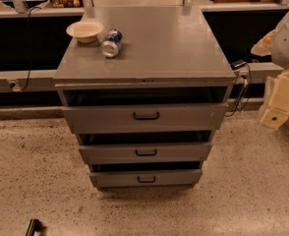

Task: Open middle drawer

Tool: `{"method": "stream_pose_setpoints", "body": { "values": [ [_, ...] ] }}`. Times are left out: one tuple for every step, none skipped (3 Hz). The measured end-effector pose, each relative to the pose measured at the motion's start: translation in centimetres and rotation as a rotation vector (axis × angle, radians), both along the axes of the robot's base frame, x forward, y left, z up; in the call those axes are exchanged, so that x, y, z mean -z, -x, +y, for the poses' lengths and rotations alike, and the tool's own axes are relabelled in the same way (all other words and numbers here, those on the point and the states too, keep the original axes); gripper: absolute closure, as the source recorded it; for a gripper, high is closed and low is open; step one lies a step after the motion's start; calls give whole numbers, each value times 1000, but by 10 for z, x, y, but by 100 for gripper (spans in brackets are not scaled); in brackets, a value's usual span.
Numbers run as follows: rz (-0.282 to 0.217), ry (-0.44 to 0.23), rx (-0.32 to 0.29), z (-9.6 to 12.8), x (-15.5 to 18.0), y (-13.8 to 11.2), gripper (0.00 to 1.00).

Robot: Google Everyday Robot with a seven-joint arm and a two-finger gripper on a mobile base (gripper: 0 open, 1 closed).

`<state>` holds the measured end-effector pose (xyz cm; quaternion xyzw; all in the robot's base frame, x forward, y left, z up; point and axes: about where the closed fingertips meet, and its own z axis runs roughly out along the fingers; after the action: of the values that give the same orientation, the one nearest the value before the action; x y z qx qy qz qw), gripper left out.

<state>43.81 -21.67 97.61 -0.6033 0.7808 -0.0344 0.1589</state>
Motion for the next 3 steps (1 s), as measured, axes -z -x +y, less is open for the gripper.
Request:
{"method": "stream_pose_setpoints", "body": {
  "values": [
    [0, 0, 0, 0, 0, 0, 0],
    [7, 11, -4, 11, 26, -17, 0],
    [-12, -5, -56, 35, 68, -16, 0]
  ]
}}
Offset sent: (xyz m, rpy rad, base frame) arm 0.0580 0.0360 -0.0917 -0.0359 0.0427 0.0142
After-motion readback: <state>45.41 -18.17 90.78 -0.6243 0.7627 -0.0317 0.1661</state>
